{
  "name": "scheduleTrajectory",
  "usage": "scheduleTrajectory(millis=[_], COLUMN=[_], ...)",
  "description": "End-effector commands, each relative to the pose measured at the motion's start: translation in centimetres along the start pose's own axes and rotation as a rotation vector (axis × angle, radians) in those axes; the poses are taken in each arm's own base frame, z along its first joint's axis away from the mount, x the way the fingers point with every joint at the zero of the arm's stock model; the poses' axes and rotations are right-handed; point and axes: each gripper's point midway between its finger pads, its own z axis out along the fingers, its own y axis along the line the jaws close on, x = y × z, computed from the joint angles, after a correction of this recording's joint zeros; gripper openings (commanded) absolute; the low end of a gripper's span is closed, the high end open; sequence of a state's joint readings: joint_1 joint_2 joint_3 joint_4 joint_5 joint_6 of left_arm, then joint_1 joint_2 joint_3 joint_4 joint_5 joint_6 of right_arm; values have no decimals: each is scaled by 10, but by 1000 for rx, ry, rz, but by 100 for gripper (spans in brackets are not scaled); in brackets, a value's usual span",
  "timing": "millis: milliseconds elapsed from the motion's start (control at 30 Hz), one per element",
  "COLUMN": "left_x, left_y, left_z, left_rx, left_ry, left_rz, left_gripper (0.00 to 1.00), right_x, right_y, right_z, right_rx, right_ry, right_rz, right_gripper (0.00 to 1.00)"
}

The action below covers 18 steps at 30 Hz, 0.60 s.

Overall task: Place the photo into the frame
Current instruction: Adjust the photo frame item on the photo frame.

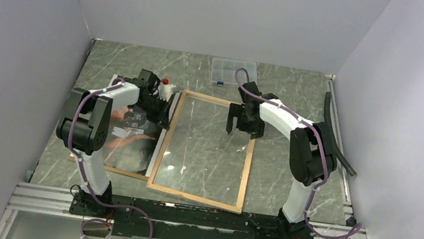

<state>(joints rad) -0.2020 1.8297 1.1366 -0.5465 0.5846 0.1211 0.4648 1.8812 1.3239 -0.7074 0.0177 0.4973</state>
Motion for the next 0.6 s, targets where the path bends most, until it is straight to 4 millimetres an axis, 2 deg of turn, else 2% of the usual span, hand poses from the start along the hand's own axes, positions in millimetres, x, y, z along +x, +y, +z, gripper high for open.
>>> scheduleTrajectory(millis=[0, 100, 300, 567], left_x=[30, 30, 29, 30], left_y=[1, 1, -1, 0], left_z=[14, 15, 13, 14], left_rx=[7, 8, 9, 10], left_ry=[99, 99, 95, 100], left_rz=[0, 0, 2, 0], left_gripper=[3, 3, 3, 3], right_x=[3, 2, 10, 9], right_y=[73, 75, 67, 46], right_z=[-14, -14, 4, 6], right_rx=[-303, -303, -254, -48], right_ry=[16, 20, 54, 24], right_rz=[3, 0, 21, -12], right_gripper=[95, 95, 95, 100])
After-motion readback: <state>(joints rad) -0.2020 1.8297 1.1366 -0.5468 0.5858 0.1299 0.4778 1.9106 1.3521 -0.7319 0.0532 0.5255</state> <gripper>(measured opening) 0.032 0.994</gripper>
